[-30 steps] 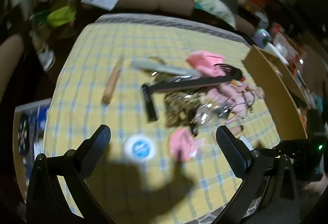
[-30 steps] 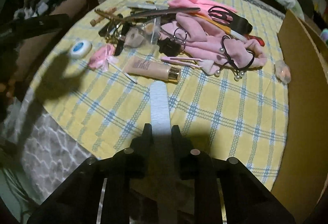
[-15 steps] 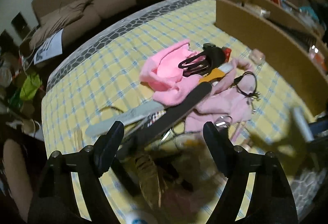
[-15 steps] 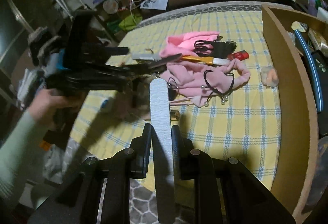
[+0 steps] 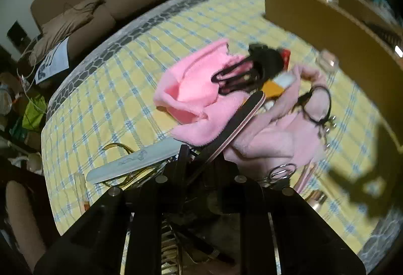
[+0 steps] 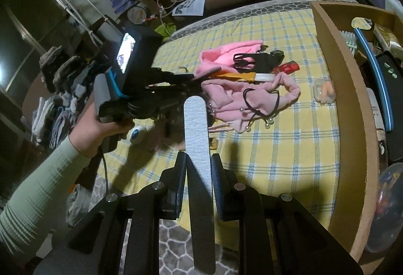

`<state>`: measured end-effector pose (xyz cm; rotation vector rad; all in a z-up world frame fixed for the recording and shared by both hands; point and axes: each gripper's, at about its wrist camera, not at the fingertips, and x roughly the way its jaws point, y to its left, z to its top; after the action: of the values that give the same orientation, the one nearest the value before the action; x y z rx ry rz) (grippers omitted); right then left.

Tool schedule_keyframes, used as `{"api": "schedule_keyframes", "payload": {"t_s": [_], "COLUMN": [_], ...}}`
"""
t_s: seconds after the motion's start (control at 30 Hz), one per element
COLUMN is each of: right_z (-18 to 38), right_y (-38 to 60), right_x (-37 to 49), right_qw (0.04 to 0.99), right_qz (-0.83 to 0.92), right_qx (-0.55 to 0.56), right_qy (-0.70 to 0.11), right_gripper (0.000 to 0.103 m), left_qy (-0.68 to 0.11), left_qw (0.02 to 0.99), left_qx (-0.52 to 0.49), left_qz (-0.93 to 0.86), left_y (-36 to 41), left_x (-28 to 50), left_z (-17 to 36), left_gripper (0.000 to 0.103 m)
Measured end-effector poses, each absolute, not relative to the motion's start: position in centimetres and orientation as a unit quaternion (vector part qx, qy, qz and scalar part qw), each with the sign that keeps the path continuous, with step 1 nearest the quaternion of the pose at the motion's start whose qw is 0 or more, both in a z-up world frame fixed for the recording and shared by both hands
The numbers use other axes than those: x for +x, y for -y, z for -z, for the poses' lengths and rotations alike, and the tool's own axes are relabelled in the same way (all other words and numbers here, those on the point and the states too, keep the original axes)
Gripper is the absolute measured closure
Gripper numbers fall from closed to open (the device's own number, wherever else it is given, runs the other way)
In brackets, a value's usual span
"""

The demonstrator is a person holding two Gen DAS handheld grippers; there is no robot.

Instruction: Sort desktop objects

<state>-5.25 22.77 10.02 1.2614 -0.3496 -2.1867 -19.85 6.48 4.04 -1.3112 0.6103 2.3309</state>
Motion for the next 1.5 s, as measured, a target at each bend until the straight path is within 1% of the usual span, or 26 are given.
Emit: {"api": "schedule_keyframes", "payload": {"t_s": [0.13,0.3,0.4,0.5,0.53,0.63,0.77,0.87,0.97,1.0,1.03,1.07,1.1,1.13,1.23,1.3,1.5], "right_z": [-10.1,-11.2,-12.4,-14.3,-15.0,-17.2,-19.9,-21.5,-22.1,-22.2,-22.1,-21.9,-21.6,-21.2,-20.1,-19.3,-18.5], "right_y": [-22.9,-23.4,-24.3,-25.9,-26.6,-29.2,-32.0,-32.7,-32.7,-32.7,-32.6,-32.5,-32.4,-32.4,-32.0,-31.9,-32.3], "right_x": [-5.1,-5.0,-5.0,-4.9,-4.8,-4.7,-4.6,-4.1,-3.4,-3.1,-3.0,-2.8,-2.6,-2.5,-2.5,-2.5,-2.6], "right_qw": [0.295,0.299,0.299,0.292,0.289,0.272,0.247,0.239,0.24,0.241,0.243,0.245,0.247,0.248,0.248,0.249,0.244], "right_qz": [0.82,0.824,0.829,0.839,0.842,0.853,0.868,0.877,0.878,0.878,0.878,0.877,0.875,0.873,0.866,0.862,0.86], "right_qx": [0.471,0.455,0.439,0.416,0.407,0.386,0.375,0.372,0.374,0.374,0.375,0.375,0.377,0.379,0.393,0.4,0.404], "right_qy": [0.136,0.156,0.175,0.195,0.203,0.22,0.21,0.188,0.177,0.174,0.174,0.176,0.179,0.182,0.186,0.189,0.193], "right_gripper": [0.083,0.083,0.083,0.083,0.083,0.083,0.083,0.083,0.083,0.083,0.083,0.083,0.083,0.083,0.083,0.083,0.083], "left_qy": [-0.196,-0.143,-0.113,-0.096,-0.093,-0.084,-0.036,-0.06,-0.074,-0.071,-0.059,-0.05,-0.041,-0.032,-0.006,0.003,0.006], "left_qw": [0.198,0.214,0.222,0.226,0.227,0.23,0.259,0.251,0.233,0.223,0.208,0.201,0.188,0.178,0.151,0.134,0.099], "left_qx": [-0.46,-0.447,-0.438,-0.424,-0.419,-0.406,-0.392,-0.388,-0.418,-0.43,-0.449,-0.46,-0.475,-0.488,-0.523,-0.534,-0.548], "left_qz": [-0.843,-0.857,-0.864,-0.871,-0.874,-0.88,-0.882,-0.885,-0.875,-0.872,-0.867,-0.863,-0.858,-0.854,-0.839,-0.835,-0.831], "left_y": [-5.5,-4.3,-3.8,-4.0,-4.1,-4.6,-5.1,-6.3,-7.0,-7.1,-7.1,-7.2,-7.4,-7.6,-8.4,-8.8,-9.6], "left_x": [-19.1,-17.2,-16.0,-15.0,-14.6,-14.3,-13.6,-13.1,-12.9,-12.6,-12.3,-11.9,-11.5,-11.1,-10.1,-9.8,-10.3], "left_z": [-5.7,-8.6,-10.7,-13.3,-14.5,-17.3,-21.0,-22.1,-20.6,-19.4,-17.5,-16.2,-14.3,-12.5,-7.8,-5.7,-2.7], "left_gripper": [0.088,0.089,0.089,0.092,0.096,0.096,0.097,0.096,0.095,0.088,0.071,0.061,0.048,0.047,0.047,0.047,0.047]}}
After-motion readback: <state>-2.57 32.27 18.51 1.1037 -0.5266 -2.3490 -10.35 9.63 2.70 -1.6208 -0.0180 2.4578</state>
